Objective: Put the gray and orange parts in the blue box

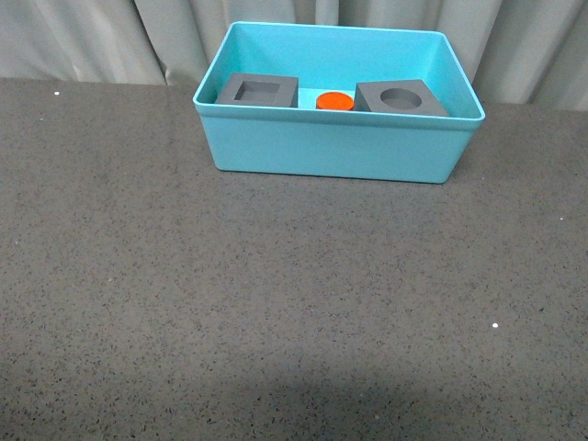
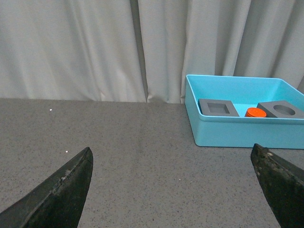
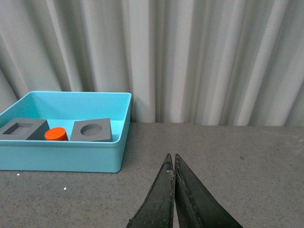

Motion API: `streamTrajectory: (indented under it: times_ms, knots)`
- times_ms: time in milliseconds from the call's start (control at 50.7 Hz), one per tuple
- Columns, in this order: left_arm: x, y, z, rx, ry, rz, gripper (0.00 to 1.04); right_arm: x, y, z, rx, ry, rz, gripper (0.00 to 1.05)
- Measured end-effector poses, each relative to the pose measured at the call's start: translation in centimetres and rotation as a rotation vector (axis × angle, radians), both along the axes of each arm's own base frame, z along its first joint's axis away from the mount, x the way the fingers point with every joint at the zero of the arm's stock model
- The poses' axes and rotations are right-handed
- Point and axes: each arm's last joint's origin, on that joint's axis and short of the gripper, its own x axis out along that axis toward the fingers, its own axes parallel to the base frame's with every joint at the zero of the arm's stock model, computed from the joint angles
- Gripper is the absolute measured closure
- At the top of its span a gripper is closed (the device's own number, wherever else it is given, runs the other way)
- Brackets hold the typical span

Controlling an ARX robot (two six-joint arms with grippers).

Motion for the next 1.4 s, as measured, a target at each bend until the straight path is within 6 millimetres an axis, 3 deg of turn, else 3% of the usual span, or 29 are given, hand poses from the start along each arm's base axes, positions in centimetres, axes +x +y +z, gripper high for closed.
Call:
streamTrajectory:
  times_ms: [237,1144,1400]
  knots:
    - [0.0,0.0,0.0,0.0,0.0,0.0,0.07,-0.8,0.0,-1.0,0.0,-0.01,0.0,1.04]
    - [0.0,0.0,0.0,0.0,0.0,0.0,0.07,-3.0,0.0,-1.3,-0.001,-0.008,0.003,1.04]
    - [0.0,0.0,0.0,0.0,0.0,0.0,0.07,-3.0,0.0,-1.3,-0.001,-0.008,0.003,0.69]
